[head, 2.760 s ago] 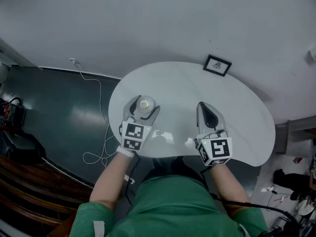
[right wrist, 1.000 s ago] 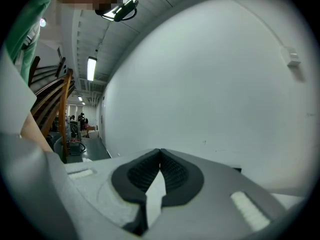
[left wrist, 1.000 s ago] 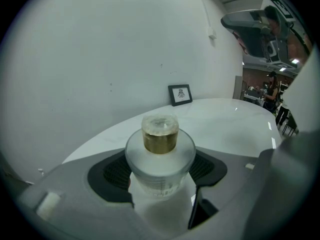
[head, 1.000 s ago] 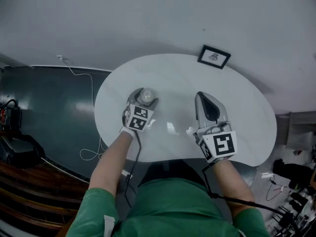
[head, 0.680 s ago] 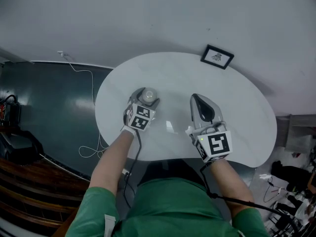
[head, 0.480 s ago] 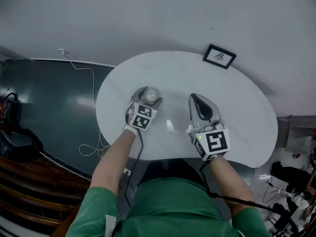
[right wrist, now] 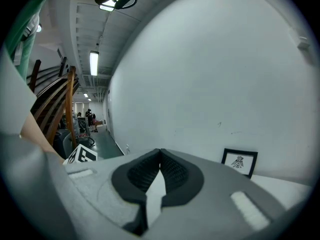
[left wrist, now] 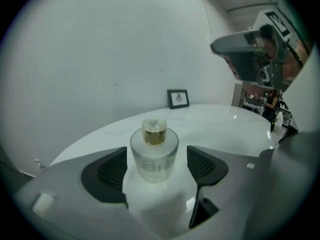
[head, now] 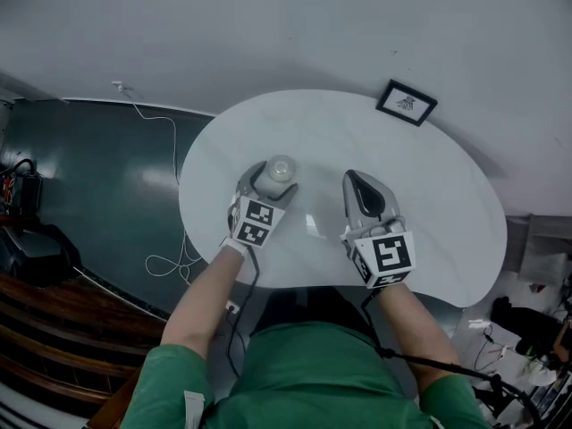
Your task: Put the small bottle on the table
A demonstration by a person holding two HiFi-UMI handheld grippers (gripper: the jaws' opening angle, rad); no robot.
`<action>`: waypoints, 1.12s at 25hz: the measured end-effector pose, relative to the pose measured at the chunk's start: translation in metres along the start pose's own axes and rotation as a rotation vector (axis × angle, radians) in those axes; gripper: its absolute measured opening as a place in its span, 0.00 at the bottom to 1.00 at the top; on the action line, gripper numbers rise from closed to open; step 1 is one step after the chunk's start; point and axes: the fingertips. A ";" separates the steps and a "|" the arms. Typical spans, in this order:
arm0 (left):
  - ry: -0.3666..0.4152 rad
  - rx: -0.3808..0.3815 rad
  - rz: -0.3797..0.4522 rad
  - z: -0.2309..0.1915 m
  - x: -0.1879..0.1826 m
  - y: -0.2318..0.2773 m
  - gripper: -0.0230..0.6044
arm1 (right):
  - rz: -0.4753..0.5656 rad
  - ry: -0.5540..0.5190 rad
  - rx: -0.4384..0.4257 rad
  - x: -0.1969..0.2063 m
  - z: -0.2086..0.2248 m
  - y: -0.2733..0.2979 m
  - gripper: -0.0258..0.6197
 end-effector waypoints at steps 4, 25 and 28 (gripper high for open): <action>-0.020 -0.063 0.056 0.001 -0.012 -0.035 0.61 | 0.008 -0.003 -0.004 -0.003 0.002 -0.002 0.04; -0.054 -0.215 0.325 0.021 -0.116 -0.147 0.11 | 0.127 -0.005 0.020 -0.059 0.002 -0.037 0.04; -0.057 -0.219 0.375 0.022 -0.137 -0.161 0.11 | 0.150 0.002 0.027 -0.071 0.002 -0.042 0.04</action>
Point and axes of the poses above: the fingertips, and each gripper's own axes: y forward along the fingers, z to its right, x out of its underside, and after that the axes turned 9 degrees about x, right-handed
